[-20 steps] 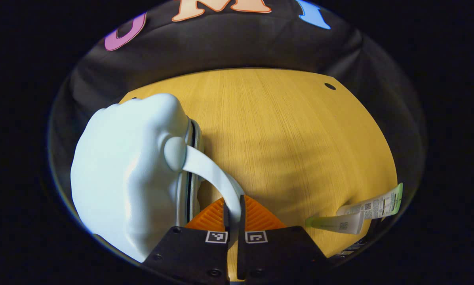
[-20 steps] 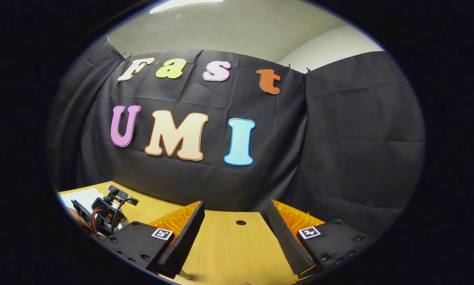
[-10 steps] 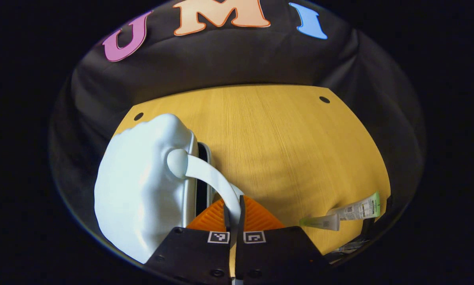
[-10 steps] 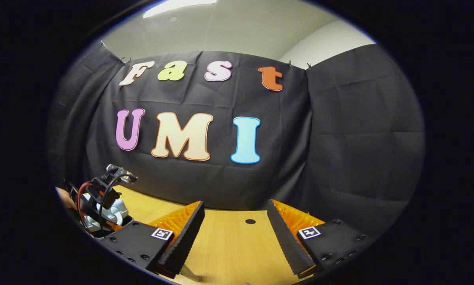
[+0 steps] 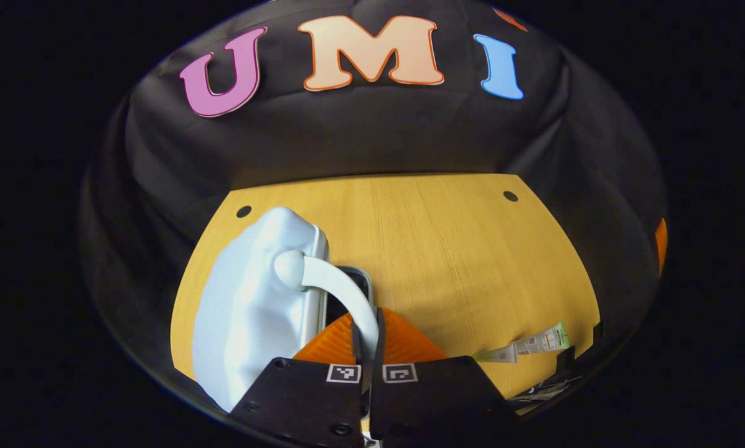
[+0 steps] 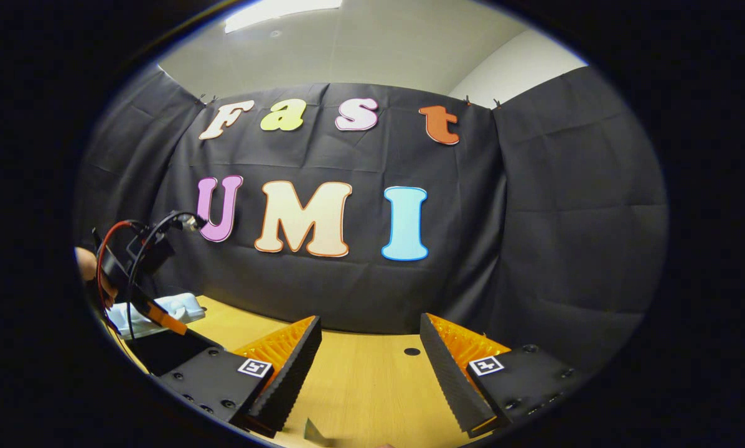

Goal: First open the suitcase, pack the skin care products into it, and then close the suitcase.

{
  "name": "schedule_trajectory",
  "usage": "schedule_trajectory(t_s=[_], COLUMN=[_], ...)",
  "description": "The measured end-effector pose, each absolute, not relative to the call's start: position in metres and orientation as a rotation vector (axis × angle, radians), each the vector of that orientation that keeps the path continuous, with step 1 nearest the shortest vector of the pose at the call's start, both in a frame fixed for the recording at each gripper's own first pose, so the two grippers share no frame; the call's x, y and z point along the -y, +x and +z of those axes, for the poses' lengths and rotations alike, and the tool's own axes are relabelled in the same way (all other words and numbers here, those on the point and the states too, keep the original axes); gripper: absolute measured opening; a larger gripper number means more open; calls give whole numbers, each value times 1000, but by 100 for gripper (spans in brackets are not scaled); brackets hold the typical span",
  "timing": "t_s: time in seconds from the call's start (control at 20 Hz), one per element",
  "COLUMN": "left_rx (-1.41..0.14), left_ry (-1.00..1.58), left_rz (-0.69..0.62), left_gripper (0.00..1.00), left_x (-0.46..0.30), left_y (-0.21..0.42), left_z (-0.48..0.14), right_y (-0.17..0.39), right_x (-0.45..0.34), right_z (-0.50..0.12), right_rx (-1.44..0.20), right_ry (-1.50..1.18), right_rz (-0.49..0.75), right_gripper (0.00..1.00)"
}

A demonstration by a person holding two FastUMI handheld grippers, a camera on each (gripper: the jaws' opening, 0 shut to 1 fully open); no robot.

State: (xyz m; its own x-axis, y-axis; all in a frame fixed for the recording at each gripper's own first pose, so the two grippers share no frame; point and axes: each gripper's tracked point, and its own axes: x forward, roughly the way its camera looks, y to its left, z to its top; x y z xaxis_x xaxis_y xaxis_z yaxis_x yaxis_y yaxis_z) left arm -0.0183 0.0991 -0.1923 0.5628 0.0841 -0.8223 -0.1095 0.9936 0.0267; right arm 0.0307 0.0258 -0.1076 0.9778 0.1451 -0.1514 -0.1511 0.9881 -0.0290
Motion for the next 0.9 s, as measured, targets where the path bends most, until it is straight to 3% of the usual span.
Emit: schedule_trajectory(t_s=[0.5,0.9], left_rx=[-835,-767], left_ry=[45,112], left_rz=[259,359], left_gripper=[0,0], left_x=[-222,-315], left_y=[-20,-34], left_z=[-112,-93], right_y=[32,32], right_x=[-62,-103], right_z=[-108,-106], right_rx=[-149,-139], right_ry=[-29,-32], right_rz=[200,193], right_gripper=[99,99])
